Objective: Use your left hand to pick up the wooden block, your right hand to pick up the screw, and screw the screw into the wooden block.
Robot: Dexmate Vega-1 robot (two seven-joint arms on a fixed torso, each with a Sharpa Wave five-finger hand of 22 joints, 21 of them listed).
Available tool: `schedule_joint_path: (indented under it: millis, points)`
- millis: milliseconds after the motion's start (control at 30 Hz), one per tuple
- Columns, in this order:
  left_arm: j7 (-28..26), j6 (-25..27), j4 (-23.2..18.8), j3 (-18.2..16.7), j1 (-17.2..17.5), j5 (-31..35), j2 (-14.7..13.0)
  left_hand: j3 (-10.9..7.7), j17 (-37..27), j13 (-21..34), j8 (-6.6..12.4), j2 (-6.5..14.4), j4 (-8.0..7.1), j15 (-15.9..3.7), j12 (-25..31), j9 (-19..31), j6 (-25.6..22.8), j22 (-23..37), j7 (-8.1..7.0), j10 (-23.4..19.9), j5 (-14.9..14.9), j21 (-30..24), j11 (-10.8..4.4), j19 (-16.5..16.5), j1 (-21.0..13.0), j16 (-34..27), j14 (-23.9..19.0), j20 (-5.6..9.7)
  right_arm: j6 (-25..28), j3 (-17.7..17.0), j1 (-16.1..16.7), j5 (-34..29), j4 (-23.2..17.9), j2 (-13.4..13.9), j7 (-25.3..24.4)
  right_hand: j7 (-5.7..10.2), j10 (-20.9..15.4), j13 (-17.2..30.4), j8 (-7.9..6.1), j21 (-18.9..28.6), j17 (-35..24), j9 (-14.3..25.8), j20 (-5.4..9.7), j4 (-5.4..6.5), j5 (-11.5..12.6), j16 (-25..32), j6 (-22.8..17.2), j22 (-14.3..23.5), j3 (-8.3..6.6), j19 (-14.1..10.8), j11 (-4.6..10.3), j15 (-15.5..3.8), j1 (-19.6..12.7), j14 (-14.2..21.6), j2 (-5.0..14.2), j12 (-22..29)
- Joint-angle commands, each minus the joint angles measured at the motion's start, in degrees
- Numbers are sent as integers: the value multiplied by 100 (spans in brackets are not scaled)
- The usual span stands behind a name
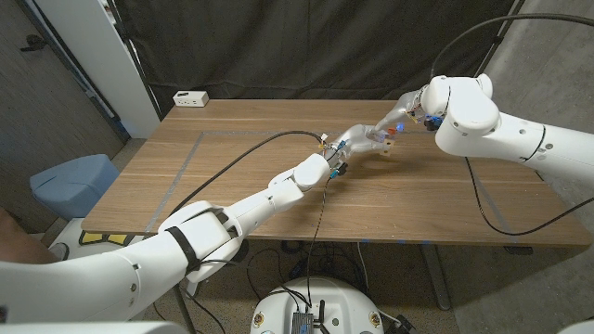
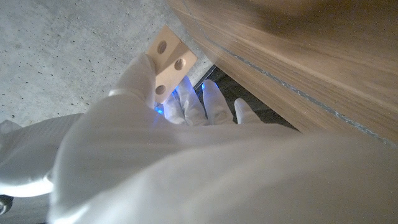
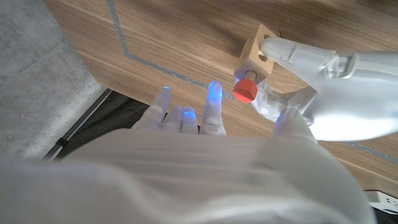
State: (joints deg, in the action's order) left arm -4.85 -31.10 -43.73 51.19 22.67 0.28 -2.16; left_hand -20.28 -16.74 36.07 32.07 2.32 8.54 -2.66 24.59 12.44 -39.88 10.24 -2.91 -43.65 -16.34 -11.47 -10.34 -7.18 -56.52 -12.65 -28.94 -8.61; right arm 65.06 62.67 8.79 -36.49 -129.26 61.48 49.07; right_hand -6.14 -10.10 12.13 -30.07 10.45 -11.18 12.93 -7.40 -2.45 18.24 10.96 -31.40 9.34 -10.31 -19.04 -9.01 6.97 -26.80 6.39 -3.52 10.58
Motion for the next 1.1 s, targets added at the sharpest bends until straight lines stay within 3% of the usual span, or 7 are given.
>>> schedule_joint_path:
  millis: [33, 333, 600, 1100]
  points:
    - [-3, -19, 70, -2, -16, -2, 26, -10, -19, 168, 60, 254, 3, -439, 281, 25, -517, 13, -306, -203, -25, -6, -174, 3, 37, -6, -21, -45, -920, -1231, 1066, 500, -231, 256, -830, 24, 55, 26, 24, 52, -3, 14, -18, -45, 32, -6, 32, 18, -7, -111, -10, 19, -91, -39, 23, 10]
    - [7, -41, 97, 0, -33, -4, 26, 16, -24, 185, 98, 234, 22, -466, 311, 27, -609, 13, -330, -246, -24, -6, -194, 4, 21, -29, -53, -24, -1303, -1824, 1567, 704, -228, 313, -1120, -7, 89, 26, 143, 74, 7, -17, 20, -118, 59, 16, 206, 18, -71, -247, -4, -5, -243, -22, 132, 43]
    - [0, -75, 133, 0, -43, -5, 36, 36, -28, 200, 105, 226, 27, -469, 328, 28, -623, 13, -329, -266, -24, -8, -201, 2, 15, -35, -54, -13, -1603, -2264, 1923, 963, -223, 405, -1342, -15, 129, 22, 260, 69, 14, -46, 21, -260, 23, 28, 374, 17, -214, -326, -2, -35, -512, -11, 298, 65]
    - [-143, -140, 83, 10, -7, 86, 1, 62, -32, 197, 106, 212, 38, -485, 326, 28, -620, 13, -350, -268, -23, -9, -202, -1, -8, -44, -60, 1, -1981, -2517, 2014, 1045, -190, 504, -1161, 70, 327, 24, 420, 14, 24, -94, -82, -653, -229, 6, 532, 16, -451, -273, 21, -45, -1065, -95, 257, 57]
